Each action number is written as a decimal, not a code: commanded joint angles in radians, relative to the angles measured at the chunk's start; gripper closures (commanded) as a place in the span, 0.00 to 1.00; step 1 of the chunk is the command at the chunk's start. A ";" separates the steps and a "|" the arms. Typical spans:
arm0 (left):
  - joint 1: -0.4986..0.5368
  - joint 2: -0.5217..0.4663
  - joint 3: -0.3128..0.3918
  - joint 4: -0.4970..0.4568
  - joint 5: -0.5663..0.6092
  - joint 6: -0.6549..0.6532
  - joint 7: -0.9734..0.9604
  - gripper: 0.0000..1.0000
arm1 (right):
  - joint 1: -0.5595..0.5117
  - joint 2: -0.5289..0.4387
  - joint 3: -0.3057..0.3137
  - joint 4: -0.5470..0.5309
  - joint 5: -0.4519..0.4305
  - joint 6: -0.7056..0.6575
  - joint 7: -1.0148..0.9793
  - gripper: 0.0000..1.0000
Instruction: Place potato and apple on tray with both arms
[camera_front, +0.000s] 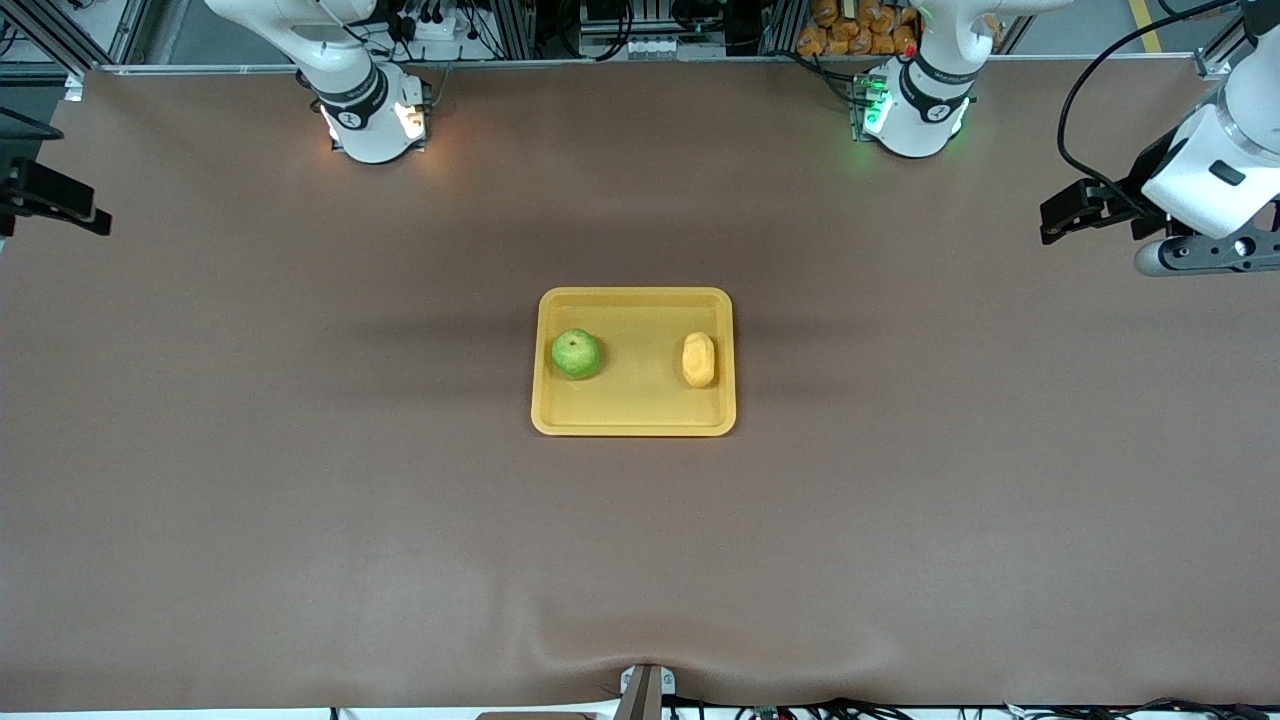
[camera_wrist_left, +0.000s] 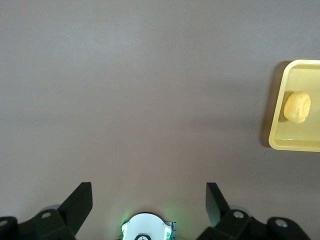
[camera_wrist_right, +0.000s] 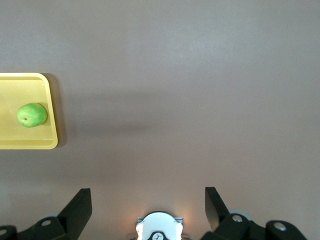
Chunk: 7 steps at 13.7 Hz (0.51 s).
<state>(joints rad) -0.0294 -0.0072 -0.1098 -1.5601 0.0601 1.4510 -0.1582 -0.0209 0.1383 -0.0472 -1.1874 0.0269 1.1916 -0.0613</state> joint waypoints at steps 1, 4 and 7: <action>0.000 -0.013 -0.004 -0.008 -0.003 -0.006 -0.009 0.00 | 0.016 -0.136 -0.016 -0.194 -0.021 0.091 -0.028 0.00; 0.006 -0.017 -0.004 0.000 -0.003 -0.007 0.006 0.00 | 0.015 -0.221 -0.016 -0.305 -0.041 0.149 -0.032 0.00; 0.008 -0.020 -0.004 0.006 -0.005 -0.007 0.012 0.00 | 0.013 -0.218 -0.016 -0.304 -0.047 0.155 -0.067 0.00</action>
<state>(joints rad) -0.0275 -0.0111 -0.1099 -1.5569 0.0601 1.4510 -0.1569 -0.0200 -0.0463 -0.0554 -1.4438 0.0039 1.3228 -0.1000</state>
